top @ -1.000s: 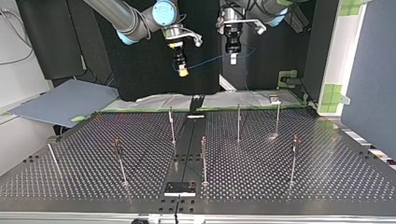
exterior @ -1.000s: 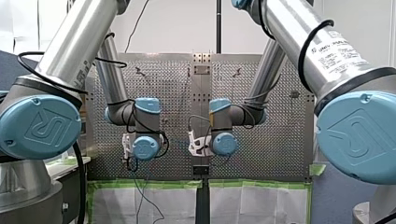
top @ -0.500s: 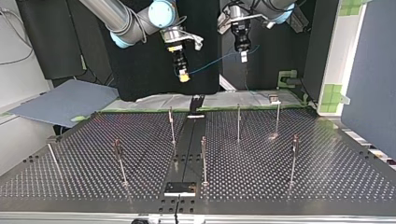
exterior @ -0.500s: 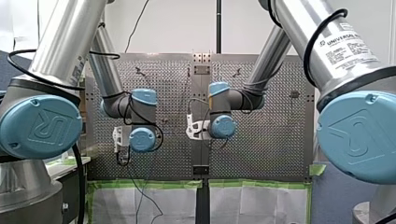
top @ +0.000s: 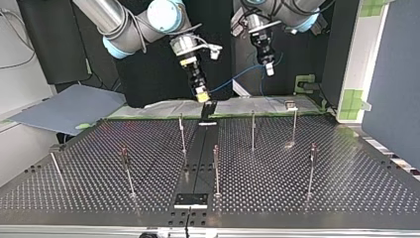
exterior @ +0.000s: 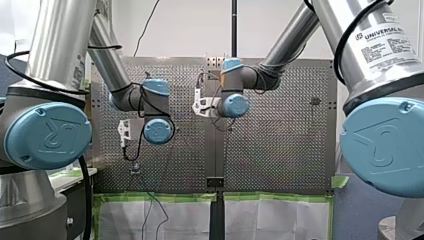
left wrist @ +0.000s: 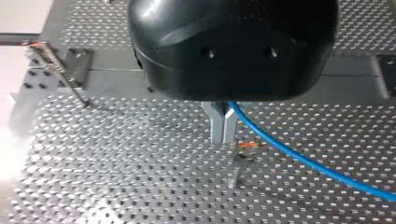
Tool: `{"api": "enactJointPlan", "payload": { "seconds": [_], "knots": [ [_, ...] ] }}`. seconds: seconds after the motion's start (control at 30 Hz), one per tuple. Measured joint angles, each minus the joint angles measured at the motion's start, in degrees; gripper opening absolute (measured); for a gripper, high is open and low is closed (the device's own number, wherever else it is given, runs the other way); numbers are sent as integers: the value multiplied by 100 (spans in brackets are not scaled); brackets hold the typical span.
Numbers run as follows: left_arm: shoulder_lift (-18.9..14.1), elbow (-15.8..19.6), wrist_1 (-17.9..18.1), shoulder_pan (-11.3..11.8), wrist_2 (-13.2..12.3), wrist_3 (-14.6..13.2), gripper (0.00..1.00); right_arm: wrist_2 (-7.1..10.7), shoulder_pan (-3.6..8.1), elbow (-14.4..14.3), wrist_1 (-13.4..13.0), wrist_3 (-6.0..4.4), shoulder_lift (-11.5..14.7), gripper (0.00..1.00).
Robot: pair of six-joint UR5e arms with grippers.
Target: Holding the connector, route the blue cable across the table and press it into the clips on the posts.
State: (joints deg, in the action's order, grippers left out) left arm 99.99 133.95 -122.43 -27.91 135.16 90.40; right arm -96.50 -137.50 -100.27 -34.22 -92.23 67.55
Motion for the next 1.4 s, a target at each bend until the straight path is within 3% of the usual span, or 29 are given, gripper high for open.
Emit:
{"api": "enactJointPlan", "payload": {
  "seconds": [0.53, 0.73, 0.97, 1.1, 1.27, 1.4],
  "knots": [
    [-773, -568, -770, 244, 13, 101, 0, 280, -156, 616, 124, -110, -427, 0],
    [-1081, -623, -1081, 514, -96, 89, 0, 390, -183, 921, 396, -190, -437, 0],
    [-1435, -674, -1434, 864, -425, 106, 0, 501, -234, 1258, 730, -204, -439, 0],
    [-1629, -776, -1584, 1068, -569, 120, 0, 531, -264, 1452, 901, -263, -447, 0],
    [-1596, -959, -1609, 1308, -653, 119, 0, 585, -291, 1697, 1103, -332, -452, 0],
    [-1506, -1063, -1610, 1409, -721, 118, 0, 618, -289, 1920, 1282, -448, -455, 0]
  ]
}}
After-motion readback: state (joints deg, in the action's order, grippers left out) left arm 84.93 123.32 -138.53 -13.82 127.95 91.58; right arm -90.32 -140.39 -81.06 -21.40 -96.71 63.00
